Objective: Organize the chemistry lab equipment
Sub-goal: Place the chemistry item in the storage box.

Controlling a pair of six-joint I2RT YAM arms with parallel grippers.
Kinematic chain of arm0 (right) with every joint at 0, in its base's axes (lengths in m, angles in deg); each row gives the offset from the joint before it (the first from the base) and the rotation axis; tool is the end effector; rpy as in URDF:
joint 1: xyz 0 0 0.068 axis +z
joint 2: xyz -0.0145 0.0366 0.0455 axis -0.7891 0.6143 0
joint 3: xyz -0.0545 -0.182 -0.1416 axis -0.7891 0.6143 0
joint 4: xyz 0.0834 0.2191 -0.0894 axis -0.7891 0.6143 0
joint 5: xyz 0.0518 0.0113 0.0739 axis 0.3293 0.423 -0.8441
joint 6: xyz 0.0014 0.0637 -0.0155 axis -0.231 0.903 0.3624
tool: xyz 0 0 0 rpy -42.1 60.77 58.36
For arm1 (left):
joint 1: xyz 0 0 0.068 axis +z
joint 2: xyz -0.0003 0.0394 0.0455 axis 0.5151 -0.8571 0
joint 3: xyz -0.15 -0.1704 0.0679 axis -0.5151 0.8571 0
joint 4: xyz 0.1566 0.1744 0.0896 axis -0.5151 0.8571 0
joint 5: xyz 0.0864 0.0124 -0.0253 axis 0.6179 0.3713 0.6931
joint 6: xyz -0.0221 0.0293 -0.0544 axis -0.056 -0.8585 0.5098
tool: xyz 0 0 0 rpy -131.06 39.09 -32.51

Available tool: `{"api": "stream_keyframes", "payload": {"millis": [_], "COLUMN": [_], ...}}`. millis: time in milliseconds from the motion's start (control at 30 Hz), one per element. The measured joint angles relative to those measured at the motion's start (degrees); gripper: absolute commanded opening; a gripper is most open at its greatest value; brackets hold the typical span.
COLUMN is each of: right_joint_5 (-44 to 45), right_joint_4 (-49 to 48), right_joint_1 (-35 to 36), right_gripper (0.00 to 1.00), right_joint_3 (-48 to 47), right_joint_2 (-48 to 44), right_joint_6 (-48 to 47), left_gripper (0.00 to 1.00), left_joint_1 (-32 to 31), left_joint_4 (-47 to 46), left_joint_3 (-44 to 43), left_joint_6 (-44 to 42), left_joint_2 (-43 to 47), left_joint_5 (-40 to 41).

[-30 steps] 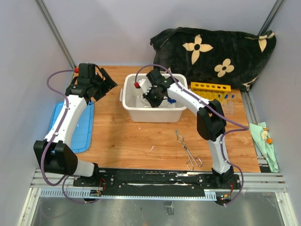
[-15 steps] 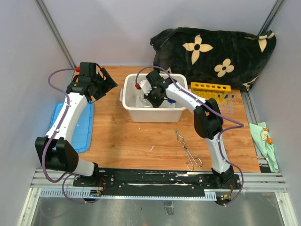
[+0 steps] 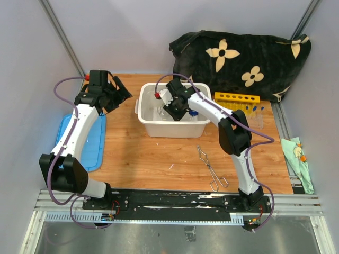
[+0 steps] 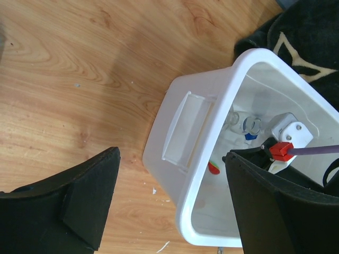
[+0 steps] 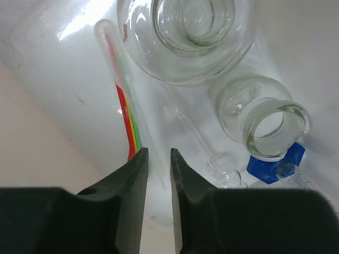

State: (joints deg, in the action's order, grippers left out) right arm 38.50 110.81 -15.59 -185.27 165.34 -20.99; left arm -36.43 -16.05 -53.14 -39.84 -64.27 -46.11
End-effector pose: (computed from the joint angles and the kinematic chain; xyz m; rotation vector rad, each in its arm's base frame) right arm 0.3666 0.2814 0.1812 -1.2147 2.3077 0.3297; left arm 0.3174 -0.0311 0.2998 -0.6691 2.2288 -0.4230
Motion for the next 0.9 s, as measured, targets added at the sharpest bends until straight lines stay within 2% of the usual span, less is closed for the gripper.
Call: {"api": "stream_keyframes", "payload": {"millis": [200, 500, 700, 900], "right_joint_5": [0.13, 0.48, 1.92, 6.45], "right_joint_4": [0.0, 0.35, 0.57, -1.36], "right_joint_1": [-0.02, -0.02, -0.02, -0.02], "right_gripper": [0.39, 0.41, 0.41, 0.42], "right_joint_3": [0.33, 0.33, 0.31, 1.49], "right_joint_2": [0.28, -2.67, -12.57, -25.97], "right_joint_6": [0.26, 0.48, 1.53, 2.99], "left_gripper": [0.86, 0.88, 0.88, 0.86], "left_joint_1": [0.04, 0.07, 0.07, -0.13], "left_joint_4": [0.46, 0.37, -1.4, -5.46], "left_joint_3": [0.0, 0.0, -0.04, 0.63], "left_joint_6": [-0.15, -0.35, -0.81, -0.5], "left_joint_2": [0.11, 2.97, 7.17, 10.51], "left_joint_5": [0.02, -0.09, -1.86, -7.78]}}
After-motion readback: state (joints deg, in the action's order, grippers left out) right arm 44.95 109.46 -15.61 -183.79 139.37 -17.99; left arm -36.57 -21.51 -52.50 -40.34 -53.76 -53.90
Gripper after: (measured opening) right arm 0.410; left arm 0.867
